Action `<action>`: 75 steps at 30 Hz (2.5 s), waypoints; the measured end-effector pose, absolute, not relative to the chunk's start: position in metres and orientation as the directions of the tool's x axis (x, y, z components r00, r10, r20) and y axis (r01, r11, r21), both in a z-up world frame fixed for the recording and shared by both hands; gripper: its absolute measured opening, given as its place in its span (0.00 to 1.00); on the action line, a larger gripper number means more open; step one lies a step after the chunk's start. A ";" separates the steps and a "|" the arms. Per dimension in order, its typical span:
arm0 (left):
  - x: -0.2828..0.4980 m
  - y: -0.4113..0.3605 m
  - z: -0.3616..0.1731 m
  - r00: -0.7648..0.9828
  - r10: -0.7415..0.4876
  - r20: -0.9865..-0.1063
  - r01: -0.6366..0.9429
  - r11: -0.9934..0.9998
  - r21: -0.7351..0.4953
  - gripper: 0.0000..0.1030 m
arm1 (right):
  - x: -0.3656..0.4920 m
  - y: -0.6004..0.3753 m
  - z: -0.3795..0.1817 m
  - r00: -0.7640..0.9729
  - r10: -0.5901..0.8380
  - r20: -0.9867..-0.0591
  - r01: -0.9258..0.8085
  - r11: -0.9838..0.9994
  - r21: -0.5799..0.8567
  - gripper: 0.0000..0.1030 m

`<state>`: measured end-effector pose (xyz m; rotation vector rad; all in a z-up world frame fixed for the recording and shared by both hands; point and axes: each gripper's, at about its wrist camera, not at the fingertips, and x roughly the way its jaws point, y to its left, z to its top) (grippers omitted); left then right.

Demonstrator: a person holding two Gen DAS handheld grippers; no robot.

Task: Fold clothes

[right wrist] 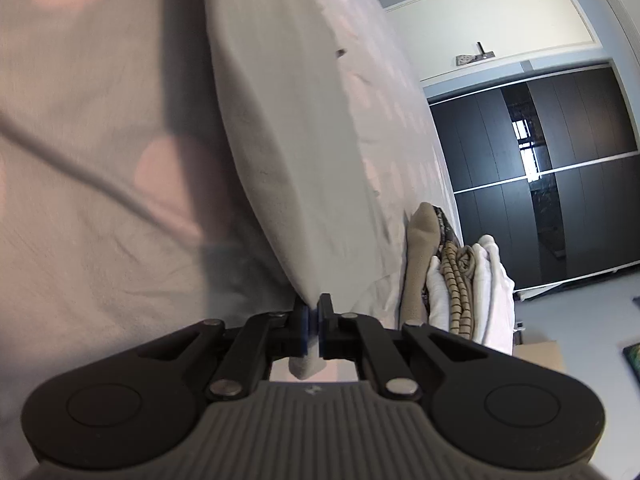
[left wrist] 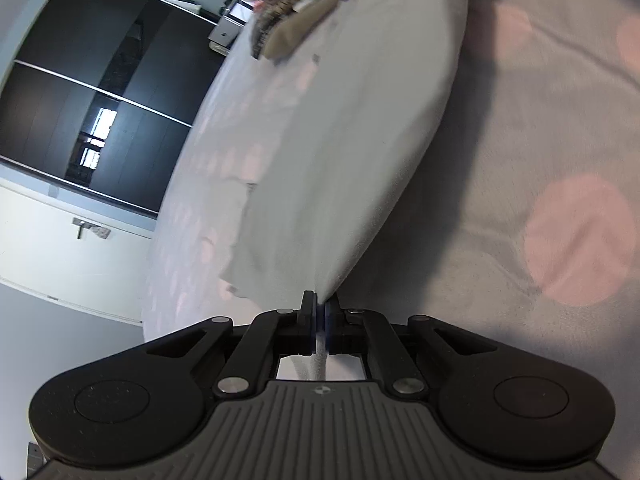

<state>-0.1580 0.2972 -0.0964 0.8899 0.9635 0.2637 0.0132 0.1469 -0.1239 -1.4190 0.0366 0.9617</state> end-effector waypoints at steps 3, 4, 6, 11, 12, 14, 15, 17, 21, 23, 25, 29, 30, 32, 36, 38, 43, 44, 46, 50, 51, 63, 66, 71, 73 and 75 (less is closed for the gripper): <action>-0.167 0.293 -0.076 0.570 0.535 -0.624 0.185 0.656 0.731 0.02 | 0.008 0.135 -0.102 0.609 0.543 -0.578 -0.612 -0.140 -0.778 0.04; -0.170 0.291 -0.069 0.569 0.523 -0.635 0.191 0.667 0.721 0.02 | 0.006 0.130 -0.096 0.592 0.545 -0.594 -0.629 -0.150 -0.763 0.04; -0.181 0.284 -0.059 0.565 0.502 -0.655 0.216 0.677 0.704 0.02 | -0.001 0.118 -0.086 0.554 0.546 -0.628 -0.658 -0.175 -0.732 0.04; -0.214 0.261 -0.043 0.560 0.451 -0.695 0.257 0.703 0.663 0.02 | -0.022 0.082 -0.064 0.444 0.552 -0.706 -0.738 -0.222 -0.638 0.04; -0.221 0.257 -0.040 0.559 0.441 -0.702 0.262 0.710 0.654 0.02 | -0.027 0.075 -0.061 0.427 0.552 -0.716 -0.746 -0.232 -0.624 0.04; -0.230 0.248 -0.040 0.549 0.430 -0.716 0.281 0.712 0.643 0.02 | -0.039 0.063 -0.056 0.401 0.551 -0.732 -0.752 -0.259 -0.606 0.04; -0.234 0.244 -0.040 0.545 0.425 -0.723 0.290 0.713 0.638 0.02 | -0.045 0.057 -0.054 0.390 0.549 -0.740 -0.751 -0.276 -0.600 0.04; -0.243 0.235 -0.040 0.534 0.415 -0.736 0.308 0.716 0.627 0.02 | -0.057 0.049 -0.055 0.374 0.542 -0.752 -0.739 -0.316 -0.595 0.04; -0.261 0.218 -0.041 0.513 0.395 -0.763 0.345 0.719 0.604 0.02 | -0.077 0.038 -0.065 0.353 0.513 -0.783 -0.724 -0.380 -0.576 0.04; -0.264 0.213 -0.049 0.497 0.387 -0.777 0.363 0.720 0.591 0.02 | -0.084 0.034 -0.073 0.345 0.496 -0.797 -0.716 -0.409 -0.565 0.04; -0.266 0.211 -0.058 0.475 0.379 -0.794 0.384 0.723 0.574 0.02 | -0.087 0.034 -0.080 0.336 0.479 -0.811 -0.716 -0.430 -0.550 0.04; -0.271 0.208 -0.077 0.429 0.359 -0.829 0.414 0.737 0.534 0.02 | -0.094 0.032 -0.093 0.325 0.447 -0.834 -0.713 -0.464 -0.526 0.05; -0.274 0.206 -0.081 0.418 0.355 -0.836 0.421 0.740 0.525 0.02 | -0.095 0.032 -0.096 0.322 0.439 -0.839 -0.713 -0.471 -0.520 0.05; -0.273 0.206 -0.090 0.396 0.348 -0.850 0.436 0.743 0.508 0.02 | -0.096 0.034 -0.102 0.314 0.427 -0.848 -0.717 -0.480 -0.506 0.05; -0.269 0.206 -0.104 0.342 0.343 -0.875 0.452 0.756 0.474 0.02 | -0.101 0.035 -0.117 0.317 0.404 -0.858 -0.697 -0.514 -0.500 0.06; -0.266 0.208 -0.106 0.295 0.321 -0.900 0.456 0.781 0.428 0.03 | -0.104 0.032 -0.117 0.291 0.395 -0.871 -0.697 -0.536 -0.476 0.10; -0.263 0.221 -0.084 0.278 0.158 -0.948 0.395 0.880 0.262 0.04 | -0.109 0.025 -0.102 0.201 0.411 -0.889 -0.725 -0.548 -0.417 0.29; -0.261 0.224 -0.079 0.294 0.136 -0.946 0.376 0.894 0.245 0.05 | -0.107 0.025 -0.096 0.185 0.423 -0.887 -0.741 -0.533 -0.409 0.29; -0.258 0.232 -0.067 0.335 0.111 -0.936 0.327 0.918 0.226 0.09 | -0.098 0.029 -0.083 0.166 0.451 -0.877 -0.793 -0.467 -0.391 0.30; -0.248 0.250 -0.050 0.414 0.102 -0.905 0.203 0.958 0.201 0.13 | -0.064 0.044 -0.059 0.181 0.512 -0.840 -0.903 -0.252 -0.349 0.31; -0.246 0.254 -0.046 0.431 0.107 -0.896 0.168 0.966 0.196 0.14 | -0.053 0.048 -0.056 0.186 0.520 -0.834 -0.929 -0.184 -0.322 0.31; -0.203 0.320 -0.039 0.469 0.260 -0.844 -0.227 0.959 0.169 0.21 | 0.100 0.058 -0.062 0.169 0.520 -0.837 -0.791 0.578 0.200 0.62; -0.193 0.333 -0.042 0.458 0.280 -0.844 -0.277 0.947 0.164 0.21 | 0.125 0.064 -0.078 0.119 0.522 -0.845 -0.683 0.660 0.312 0.64; -0.177 0.347 -0.047 0.452 0.281 -0.847 -0.315 0.938 0.143 0.21 | 0.152 0.069 -0.105 0.074 0.500 -0.863 -0.572 0.730 0.375 0.64; -0.170 0.352 -0.049 0.452 0.277 -0.848 -0.323 0.937 0.133 0.21 | 0.160 0.071 -0.115 0.044 0.499 -0.865 -0.542 0.740 0.399 0.64; -0.164 0.356 -0.051 0.453 0.272 -0.849 -0.331 0.936 0.123 0.21 | 0.165 0.075 -0.123 0.021 0.504 -0.863 -0.522 0.742 0.420 0.65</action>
